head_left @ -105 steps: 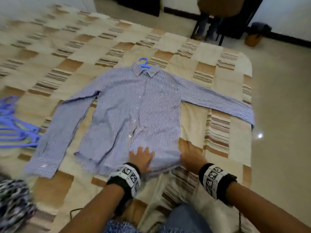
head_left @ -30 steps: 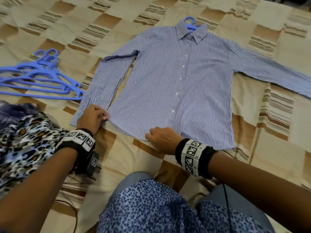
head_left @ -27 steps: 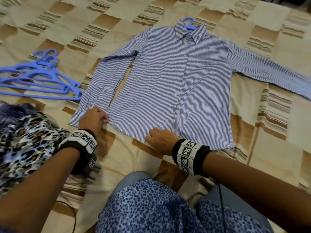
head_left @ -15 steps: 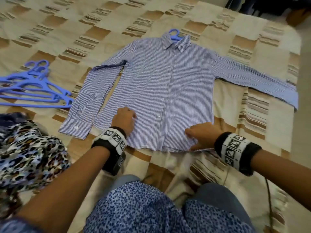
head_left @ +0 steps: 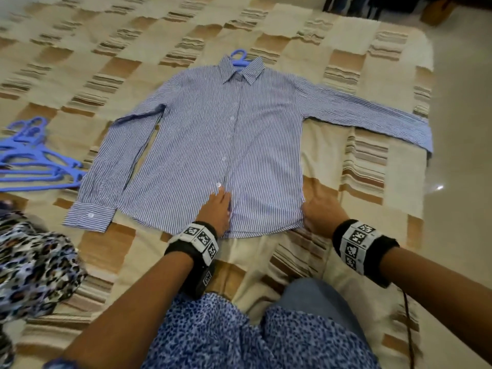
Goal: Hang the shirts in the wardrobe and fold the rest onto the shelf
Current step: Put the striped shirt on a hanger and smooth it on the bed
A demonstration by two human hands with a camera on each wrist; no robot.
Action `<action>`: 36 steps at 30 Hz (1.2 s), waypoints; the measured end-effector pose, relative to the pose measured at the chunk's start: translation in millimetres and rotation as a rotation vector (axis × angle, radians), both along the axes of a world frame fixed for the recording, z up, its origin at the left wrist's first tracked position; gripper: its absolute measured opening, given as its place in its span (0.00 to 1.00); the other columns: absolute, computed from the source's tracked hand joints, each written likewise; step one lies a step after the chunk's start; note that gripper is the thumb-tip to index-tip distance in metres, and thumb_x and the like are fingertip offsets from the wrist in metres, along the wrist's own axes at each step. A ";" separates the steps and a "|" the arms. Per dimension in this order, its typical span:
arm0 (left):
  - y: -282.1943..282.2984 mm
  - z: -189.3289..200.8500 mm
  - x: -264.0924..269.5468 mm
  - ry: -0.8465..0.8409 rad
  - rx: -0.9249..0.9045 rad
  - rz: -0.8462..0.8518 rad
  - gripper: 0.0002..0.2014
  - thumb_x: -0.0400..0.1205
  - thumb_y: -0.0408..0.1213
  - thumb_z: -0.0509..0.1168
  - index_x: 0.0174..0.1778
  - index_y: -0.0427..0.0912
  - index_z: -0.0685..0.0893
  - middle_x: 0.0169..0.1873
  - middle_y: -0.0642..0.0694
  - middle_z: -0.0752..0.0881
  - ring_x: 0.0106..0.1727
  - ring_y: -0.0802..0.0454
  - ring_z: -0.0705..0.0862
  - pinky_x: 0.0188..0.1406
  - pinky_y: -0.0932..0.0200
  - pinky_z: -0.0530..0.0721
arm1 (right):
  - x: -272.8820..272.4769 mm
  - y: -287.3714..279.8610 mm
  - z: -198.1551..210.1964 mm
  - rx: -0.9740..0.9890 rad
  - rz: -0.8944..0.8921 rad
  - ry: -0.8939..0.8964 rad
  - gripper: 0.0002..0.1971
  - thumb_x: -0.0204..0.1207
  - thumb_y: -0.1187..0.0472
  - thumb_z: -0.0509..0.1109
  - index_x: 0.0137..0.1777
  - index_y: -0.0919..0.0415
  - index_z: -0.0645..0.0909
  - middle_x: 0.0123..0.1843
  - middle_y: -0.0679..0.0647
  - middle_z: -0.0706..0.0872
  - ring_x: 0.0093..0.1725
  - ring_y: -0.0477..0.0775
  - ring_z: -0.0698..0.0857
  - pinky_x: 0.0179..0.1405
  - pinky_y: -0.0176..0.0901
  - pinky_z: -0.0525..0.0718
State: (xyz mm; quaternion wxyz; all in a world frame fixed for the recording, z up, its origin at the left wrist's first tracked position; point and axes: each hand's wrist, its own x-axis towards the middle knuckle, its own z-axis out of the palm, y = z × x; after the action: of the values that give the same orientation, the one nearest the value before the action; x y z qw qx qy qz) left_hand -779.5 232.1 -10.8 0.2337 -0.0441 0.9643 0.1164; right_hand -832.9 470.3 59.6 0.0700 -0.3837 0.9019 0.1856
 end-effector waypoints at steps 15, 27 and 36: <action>-1.4 7.4 8.6 -0.114 -0.045 -0.093 0.39 0.83 0.26 0.57 0.82 0.44 0.38 0.83 0.42 0.40 0.83 0.38 0.45 0.79 0.39 0.57 | 0.3 23.2 -38.4 0.317 -0.132 -0.253 0.14 0.80 0.48 0.60 0.39 0.56 0.78 0.42 0.52 0.83 0.49 0.53 0.86 0.39 0.41 0.75; 12.7 14.1 22.2 -0.224 -0.250 -0.235 0.45 0.81 0.47 0.62 0.82 0.40 0.37 0.81 0.36 0.36 0.81 0.32 0.38 0.79 0.34 0.48 | 7.3 23.8 -25.1 0.208 0.276 -0.218 0.05 0.68 0.59 0.74 0.33 0.59 0.86 0.32 0.52 0.86 0.31 0.49 0.84 0.28 0.36 0.71; 25.8 57.7 -12.4 -0.240 -0.192 -0.109 0.16 0.80 0.39 0.62 0.63 0.40 0.79 0.66 0.42 0.78 0.68 0.42 0.76 0.71 0.41 0.70 | -26.3 23.5 -11.9 -0.133 0.035 -0.395 0.20 0.79 0.42 0.59 0.38 0.57 0.79 0.38 0.57 0.83 0.39 0.54 0.79 0.41 0.45 0.79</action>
State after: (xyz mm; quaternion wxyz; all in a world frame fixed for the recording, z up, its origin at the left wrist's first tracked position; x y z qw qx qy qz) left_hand -791.9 257.9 46.8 0.3477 -0.0274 0.9372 0.0046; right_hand -859.2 493.9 47.8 0.2166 -0.4321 0.8741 0.0479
